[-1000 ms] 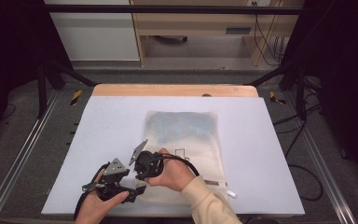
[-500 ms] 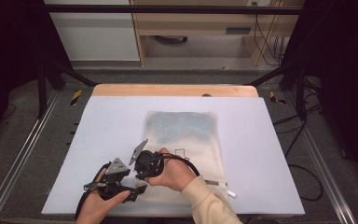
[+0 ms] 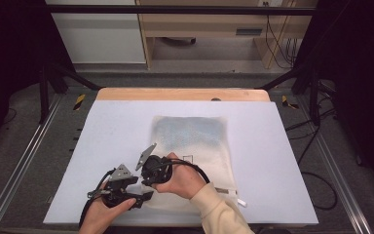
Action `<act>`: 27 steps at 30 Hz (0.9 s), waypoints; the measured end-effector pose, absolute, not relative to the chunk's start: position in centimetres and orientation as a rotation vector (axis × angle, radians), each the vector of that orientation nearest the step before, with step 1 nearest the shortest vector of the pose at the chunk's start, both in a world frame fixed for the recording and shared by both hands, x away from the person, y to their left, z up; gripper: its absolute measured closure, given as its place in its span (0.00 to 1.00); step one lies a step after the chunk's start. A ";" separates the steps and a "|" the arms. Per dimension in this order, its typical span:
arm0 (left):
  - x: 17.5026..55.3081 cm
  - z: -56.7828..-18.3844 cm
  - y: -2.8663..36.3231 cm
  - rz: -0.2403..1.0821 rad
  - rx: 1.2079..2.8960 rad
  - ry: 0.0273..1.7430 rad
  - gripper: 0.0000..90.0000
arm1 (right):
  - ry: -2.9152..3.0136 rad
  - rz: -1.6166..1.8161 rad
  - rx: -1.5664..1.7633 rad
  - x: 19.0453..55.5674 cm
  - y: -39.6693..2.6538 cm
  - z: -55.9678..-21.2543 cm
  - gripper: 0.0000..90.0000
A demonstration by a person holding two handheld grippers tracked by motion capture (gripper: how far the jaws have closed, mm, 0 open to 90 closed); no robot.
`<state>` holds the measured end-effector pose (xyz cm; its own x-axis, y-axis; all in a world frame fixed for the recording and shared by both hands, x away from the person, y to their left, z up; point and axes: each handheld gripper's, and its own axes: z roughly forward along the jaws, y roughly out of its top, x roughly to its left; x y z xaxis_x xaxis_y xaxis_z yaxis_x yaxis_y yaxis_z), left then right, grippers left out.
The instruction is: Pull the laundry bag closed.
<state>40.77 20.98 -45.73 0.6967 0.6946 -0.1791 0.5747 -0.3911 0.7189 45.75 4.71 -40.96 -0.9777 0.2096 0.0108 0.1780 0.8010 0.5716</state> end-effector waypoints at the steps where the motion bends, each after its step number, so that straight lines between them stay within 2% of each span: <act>1: 40.8 -45.7 21.0 0.191 2.103 0.967 0.21 | 2.931 0.922 0.316 45.8 4.7 -41.0 0.91; 7: 41.0 -45.8 20.9 0.168 2.094 0.964 0.26 | 2.928 0.935 0.322 45.8 4.5 -40.7 0.91; 23: 42.2 -46.7 20.8 -0.010 2.069 0.926 0.46 | 2.917 0.955 0.324 45.9 4.5 -40.7 0.91; 27: 42.5 -46.8 20.8 -0.053 2.057 0.912 0.48 | 2.917 0.947 0.321 45.9 4.4 -40.6 0.91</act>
<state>42.51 20.81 -46.84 0.7319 0.5847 -0.3500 0.6213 -0.3617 0.6951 45.89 4.44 -40.64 -0.9767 0.2145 0.0088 0.1788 0.7900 0.5865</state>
